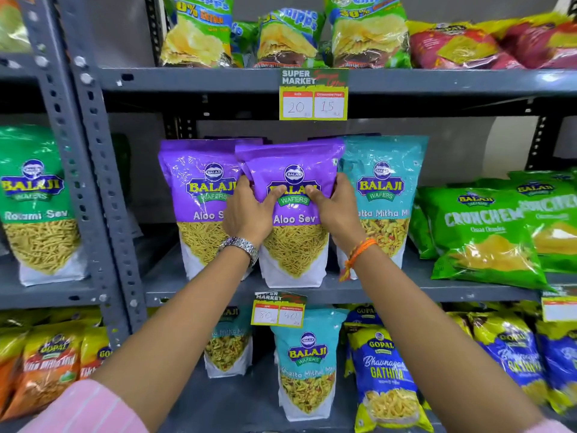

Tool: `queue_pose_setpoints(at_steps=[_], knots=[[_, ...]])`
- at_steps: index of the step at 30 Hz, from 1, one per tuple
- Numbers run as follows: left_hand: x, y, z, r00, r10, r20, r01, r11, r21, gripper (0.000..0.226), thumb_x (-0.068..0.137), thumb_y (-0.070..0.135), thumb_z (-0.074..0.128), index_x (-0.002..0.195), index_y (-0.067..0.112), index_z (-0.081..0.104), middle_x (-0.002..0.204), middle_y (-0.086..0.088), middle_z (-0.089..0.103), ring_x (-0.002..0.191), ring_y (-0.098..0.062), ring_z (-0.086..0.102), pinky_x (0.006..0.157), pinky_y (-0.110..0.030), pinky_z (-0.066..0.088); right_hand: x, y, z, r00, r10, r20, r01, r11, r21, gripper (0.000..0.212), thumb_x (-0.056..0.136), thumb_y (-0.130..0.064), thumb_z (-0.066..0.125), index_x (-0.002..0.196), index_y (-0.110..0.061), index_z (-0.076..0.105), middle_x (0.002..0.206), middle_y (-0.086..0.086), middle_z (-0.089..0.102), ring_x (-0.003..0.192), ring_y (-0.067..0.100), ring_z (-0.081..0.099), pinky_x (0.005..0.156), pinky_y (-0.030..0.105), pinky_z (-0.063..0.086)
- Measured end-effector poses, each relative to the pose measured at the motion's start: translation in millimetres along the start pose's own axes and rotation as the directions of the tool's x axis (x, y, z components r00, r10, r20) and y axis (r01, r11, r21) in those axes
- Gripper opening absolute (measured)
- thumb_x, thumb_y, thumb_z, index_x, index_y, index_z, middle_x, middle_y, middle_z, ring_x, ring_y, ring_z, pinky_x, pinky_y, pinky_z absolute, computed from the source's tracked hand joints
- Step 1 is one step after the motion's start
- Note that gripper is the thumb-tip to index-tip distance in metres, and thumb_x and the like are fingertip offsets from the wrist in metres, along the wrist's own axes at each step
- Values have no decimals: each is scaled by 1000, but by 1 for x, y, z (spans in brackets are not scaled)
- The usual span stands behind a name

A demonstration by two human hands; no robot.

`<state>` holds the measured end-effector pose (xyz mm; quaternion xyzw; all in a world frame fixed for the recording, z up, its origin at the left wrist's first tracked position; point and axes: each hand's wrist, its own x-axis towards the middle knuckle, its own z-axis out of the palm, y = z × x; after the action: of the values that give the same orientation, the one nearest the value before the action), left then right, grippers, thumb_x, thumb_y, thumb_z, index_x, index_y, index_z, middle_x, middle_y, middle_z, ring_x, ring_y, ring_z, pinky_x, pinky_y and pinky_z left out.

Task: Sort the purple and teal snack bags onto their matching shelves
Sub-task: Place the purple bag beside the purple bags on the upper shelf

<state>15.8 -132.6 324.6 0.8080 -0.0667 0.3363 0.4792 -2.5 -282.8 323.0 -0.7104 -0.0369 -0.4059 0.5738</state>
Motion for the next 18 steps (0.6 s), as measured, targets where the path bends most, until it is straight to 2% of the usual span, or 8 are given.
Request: queue_pose_setpoints(at_steps=[4,6,9,13,15,18], knots=[[4,-2,0,999,32,30,-33,999,29,76,76,68,71,122,11,54,82,-1,57,93,-39,67,67,-38,44,-1,6,2,1000,-11,-13,11,999,-30,33,86,-19,76,113,-9,58,106,9,74,97,25,71,90,51,58],[3,-6,-2,997,62,40,-62,998,13,81,72,65,77,126,10,52,85,-1,62,91,-36,68,70,-39,48,-3,5,0,1000,-17,-14,17,998,-53,38,86,-22,76,116,-9,57,108,8,73,98,25,71,91,48,57],[-8,-15,-5,996,91,3,-90,994,-58,93,65,59,86,136,13,48,104,-2,75,94,-30,72,84,-46,58,-9,7,-6,997,-73,26,76,987,-141,49,85,-26,78,123,-7,54,109,5,71,98,22,68,85,36,54],[-30,-24,-8,992,110,-56,-111,993,-25,106,64,45,91,150,13,36,135,-6,65,110,-31,69,97,-49,54,-16,10,-18,984,-157,85,171,965,-197,59,82,-31,81,130,-13,51,117,-1,69,106,17,66,94,34,54],[-45,-24,-8,981,159,-109,-159,987,12,97,68,35,90,148,12,39,139,-9,58,117,-34,62,104,-49,49,-19,12,-33,985,-173,27,175,959,-224,68,81,-32,81,137,-11,50,119,2,65,109,17,62,94,32,53],[-75,-13,-6,964,226,-143,-238,969,-70,67,72,18,87,130,17,54,122,-4,60,95,-21,61,94,-42,52,-18,16,-73,958,-223,-183,168,947,-273,54,80,-23,82,128,-11,61,110,2,60,98,15,59,78,24,54]])
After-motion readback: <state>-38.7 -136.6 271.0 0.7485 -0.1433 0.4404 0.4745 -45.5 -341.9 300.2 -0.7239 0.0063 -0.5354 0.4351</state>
